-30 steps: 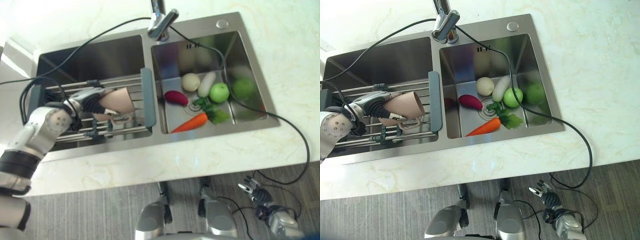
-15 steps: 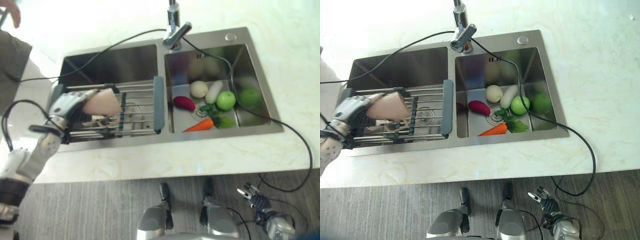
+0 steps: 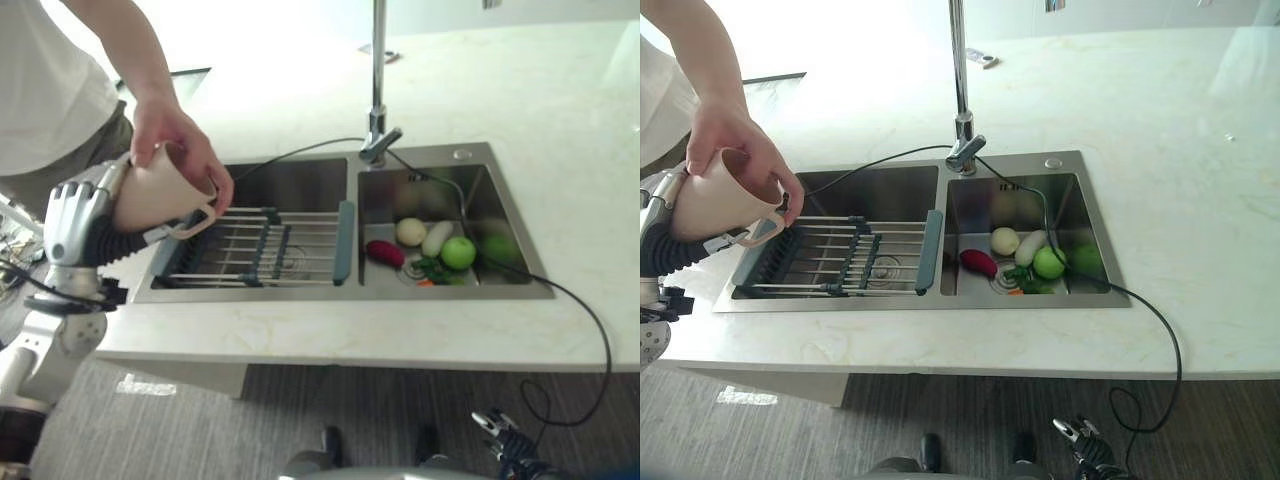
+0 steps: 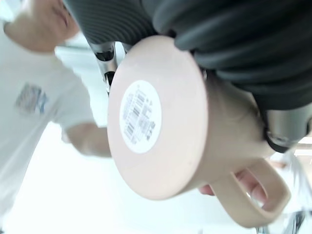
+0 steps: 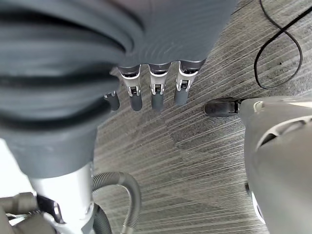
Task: Place the dishes in the dishwasher.
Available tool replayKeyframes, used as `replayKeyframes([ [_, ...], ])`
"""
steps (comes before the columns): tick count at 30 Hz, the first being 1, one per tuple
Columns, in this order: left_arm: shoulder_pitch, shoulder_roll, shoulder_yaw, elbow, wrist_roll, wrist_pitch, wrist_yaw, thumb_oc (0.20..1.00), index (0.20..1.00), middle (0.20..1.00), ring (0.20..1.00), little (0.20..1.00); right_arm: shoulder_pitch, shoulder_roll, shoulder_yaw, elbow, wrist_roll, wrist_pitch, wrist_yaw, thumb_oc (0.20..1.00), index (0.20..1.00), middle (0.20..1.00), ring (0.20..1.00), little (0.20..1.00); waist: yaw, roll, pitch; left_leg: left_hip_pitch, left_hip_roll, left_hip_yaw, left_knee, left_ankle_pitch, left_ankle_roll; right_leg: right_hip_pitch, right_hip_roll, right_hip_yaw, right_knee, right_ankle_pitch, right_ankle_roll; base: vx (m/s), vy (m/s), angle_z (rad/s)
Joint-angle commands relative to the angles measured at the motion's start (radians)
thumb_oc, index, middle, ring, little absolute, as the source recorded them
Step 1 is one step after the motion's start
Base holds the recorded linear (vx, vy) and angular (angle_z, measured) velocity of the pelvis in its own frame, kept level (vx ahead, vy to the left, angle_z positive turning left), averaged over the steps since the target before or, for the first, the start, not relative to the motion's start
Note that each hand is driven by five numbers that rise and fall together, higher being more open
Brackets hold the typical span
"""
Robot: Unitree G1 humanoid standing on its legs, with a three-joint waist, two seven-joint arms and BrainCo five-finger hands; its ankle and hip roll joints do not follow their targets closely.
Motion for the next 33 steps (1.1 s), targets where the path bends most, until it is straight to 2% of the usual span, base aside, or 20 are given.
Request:
replayKeyframes([
  [1,-0.110,-0.030,0.106,0.011,-0.096,0.043,0.152,0.200,0.200,0.200,0.200,0.200,-0.014,0.019,-0.002,0.001,0.020,-0.016,0.004,1.000,1.000,1.000,1.000,1.000,-0.019,-0.010,0.001,0.011,-0.062,0.002,0.028,-0.057,0.033,0.031,0.019,0.036,0.098,-0.134,0.035,0.03,-0.033,-0.08],
  [6,-0.103,-0.139,0.116,0.000,-0.176,0.008,0.146,0.200,0.200,0.200,0.200,0.200,-0.004,0.043,-0.013,0.013,0.003,-0.020,0.004,1.000,1.000,1.000,1.000,1.000,-0.023,-0.019,-0.013,0.038,-0.061,-0.005,0.016,-0.062,0.032,0.054,0.024,0.043,0.092,-0.141,0.032,0.02,-0.028,-0.06],
  [10,-0.096,-0.220,0.106,-0.022,-0.250,-0.039,0.048,0.200,0.200,0.200,0.200,0.200,0.001,0.057,-0.023,0.026,-0.014,-0.029,0.004,1.000,1.000,1.000,1.000,1.000,-0.025,-0.024,-0.017,0.051,-0.059,-0.005,0.014,-0.067,0.032,0.066,0.027,0.047,0.091,-0.145,0.030,0.00,-0.002,0.01],
  [14,-0.095,-0.260,0.098,-0.037,-0.277,-0.051,-0.012,0.200,0.200,0.200,0.200,0.200,0.001,0.062,-0.032,0.035,-0.022,-0.031,0.002,1.000,1.000,1.000,1.000,1.000,-0.025,-0.026,-0.021,0.059,-0.058,-0.005,0.012,-0.071,0.033,0.074,0.028,0.049,0.090,-0.148,0.029,0.00,0.000,0.00],
  [18,-0.097,-0.293,0.087,-0.055,-0.360,-0.069,-0.073,0.200,0.200,0.200,0.200,0.200,-0.002,0.065,-0.045,0.054,-0.023,-0.036,0.007,1.000,1.000,1.000,1.000,1.000,-0.020,-0.030,-0.023,0.067,-0.058,-0.006,0.011,-0.075,0.034,0.083,0.030,0.048,0.086,-0.149,0.027,0.00,-0.002,0.02],
  [19,-0.097,-0.299,0.088,-0.054,-0.384,-0.078,-0.084,0.307,0.307,0.307,0.307,0.307,-0.004,0.064,-0.047,0.056,-0.023,-0.034,0.007,1.000,1.000,1.000,1.000,1.000,-0.020,-0.030,-0.023,0.068,-0.058,-0.006,0.010,-0.076,0.035,0.084,0.030,0.048,0.085,-0.149,0.027,0.01,-0.002,0.04],
  [20,-0.100,-0.308,0.085,-0.059,-0.437,-0.091,-0.090,1.000,1.000,1.000,1.000,1.000,-0.006,0.063,-0.051,0.061,-0.025,-0.033,0.010,1.000,1.000,1.000,1.000,1.000,-0.019,-0.031,-0.023,0.069,-0.058,-0.008,0.010,-0.076,0.035,0.085,0.030,0.048,0.085,-0.150,0.026,0.00,0.000,0.00],
  [21,-0.102,-0.330,0.083,-0.061,-0.540,-0.105,-0.156,1.000,1.000,1.000,1.000,1.000,-0.007,0.061,-0.050,0.066,-0.024,-0.032,0.013,1.000,1.000,1.000,1.000,1.000,-0.017,-0.032,-0.023,0.069,-0.058,-0.010,0.010,-0.075,0.035,0.087,0.031,0.048,0.084,-0.150,0.025,0.00,0.000,0.00],
  [22,-0.103,-0.350,0.081,-0.063,-0.584,-0.117,-0.181,1.000,1.000,1.000,1.000,1.000,-0.008,0.061,-0.050,0.067,-0.024,-0.030,0.013,1.000,1.000,1.000,1.000,1.000,-0.016,-0.032,-0.022,0.070,-0.057,-0.010,0.010,-0.075,0.034,0.087,0.031,0.047,0.085,-0.150,0.025,0.00,0.000,0.00],
  [24,-0.099,-0.371,0.076,-0.057,-0.603,-0.130,-0.196,1.000,1.000,1.000,1.000,1.000,-0.006,0.063,-0.051,0.069,-0.027,-0.030,0.014,1.000,1.000,1.000,1.000,1.000,-0.017,-0.034,-0.021,0.071,-0.057,-0.011,0.010,-0.076,0.035,0.088,0.031,0.048,0.084,-0.149,0.025,0.00,0.000,0.00],
  [30,-0.090,-0.415,0.019,-0.043,-0.581,-0.097,-0.295,1.000,1.000,1.000,1.000,1.000,-0.004,0.066,-0.051,0.066,-0.034,-0.024,0.011,1.000,1.000,1.000,1.000,1.000,-0.022,-0.037,-0.014,0.072,-0.056,-0.005,0.008,-0.078,0.037,0.085,0.033,0.052,0.087,-0.149,0.024,0.00,0.000,0.00],
  [32,-0.093,-0.403,-0.007,-0.031,-0.596,-0.093,-0.404,1.000,1.000,1.000,1.000,1.000,-0.009,0.059,-0.052,0.069,-0.031,-0.022,0.013,1.000,1.000,1.000,1.000,1.000,-0.023,-0.033,-0.013,0.071,-0.057,-0.002,0.008,-0.078,0.038,0.083,0.032,0.051,0.086,-0.147,0.025,0.00,0.000,0.00],
  [33,-0.097,-0.394,-0.017,-0.029,-0.589,-0.072,-0.437,1.000,1.000,1.000,1.000,1.000,-0.011,0.056,-0.053,0.070,-0.032,-0.022,0.016,1.000,1.000,1.000,1.000,1.000,-0.024,-0.032,-0.014,0.070,-0.058,0.000,0.008,-0.077,0.038,0.081,0.032,0.053,0.086,-0.146,0.026,0.00,0.000,0.00],
])
